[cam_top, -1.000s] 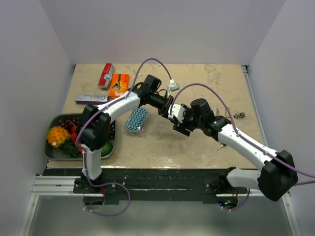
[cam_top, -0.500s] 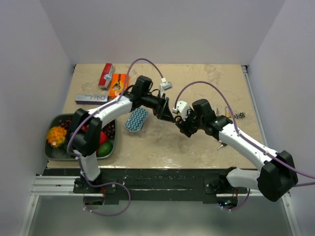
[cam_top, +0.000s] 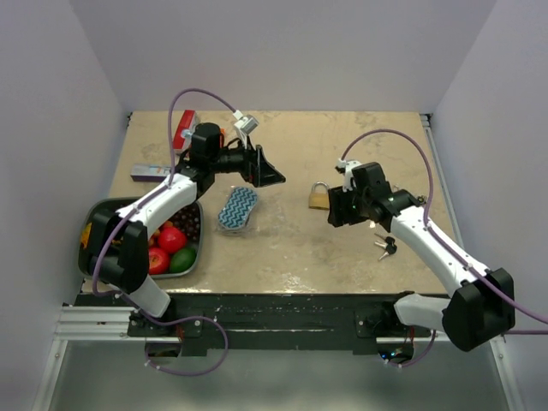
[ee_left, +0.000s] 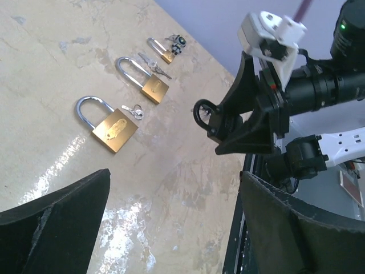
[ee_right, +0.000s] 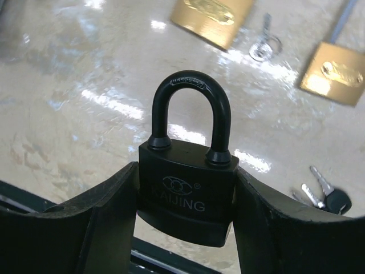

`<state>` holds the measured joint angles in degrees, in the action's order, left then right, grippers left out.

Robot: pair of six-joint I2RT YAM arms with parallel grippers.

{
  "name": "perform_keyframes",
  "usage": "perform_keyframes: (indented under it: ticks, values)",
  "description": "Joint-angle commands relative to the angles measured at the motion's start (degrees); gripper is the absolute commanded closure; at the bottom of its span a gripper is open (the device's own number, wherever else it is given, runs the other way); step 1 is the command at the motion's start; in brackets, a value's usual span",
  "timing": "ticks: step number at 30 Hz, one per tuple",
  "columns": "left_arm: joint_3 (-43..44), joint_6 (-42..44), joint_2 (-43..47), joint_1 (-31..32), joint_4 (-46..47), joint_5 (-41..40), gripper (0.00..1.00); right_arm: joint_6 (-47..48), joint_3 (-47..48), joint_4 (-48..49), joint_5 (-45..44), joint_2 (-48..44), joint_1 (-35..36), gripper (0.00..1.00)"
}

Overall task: Lock with the key
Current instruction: Place the lock at the center of the board.

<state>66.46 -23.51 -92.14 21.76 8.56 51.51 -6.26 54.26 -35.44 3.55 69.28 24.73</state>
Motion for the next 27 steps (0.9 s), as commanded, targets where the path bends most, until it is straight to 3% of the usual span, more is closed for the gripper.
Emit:
perform_keyframes:
  ticks: [1,19,22,27]
  values:
    - [-1.24,-0.49,1.87,-0.22,2.08,-2.02,0.01,-9.38,1.30,-5.05,0.49,1.56,-6.44,1.00]
    - [-1.59,-1.01,0.03,-0.66,2.43,-1.32,0.01,-12.90,-2.14,-9.03,-5.92,12.36,-9.17,1.00]
    - [-1.59,-0.93,-0.15,-1.01,2.52,-1.06,0.01,-12.81,-2.32,-8.86,-4.87,14.74,-9.26,0.92]
    - [-1.07,-1.10,-0.76,-3.03,1.46,-0.53,0.01,-13.25,-2.49,-9.29,-5.57,16.85,-9.26,0.90]
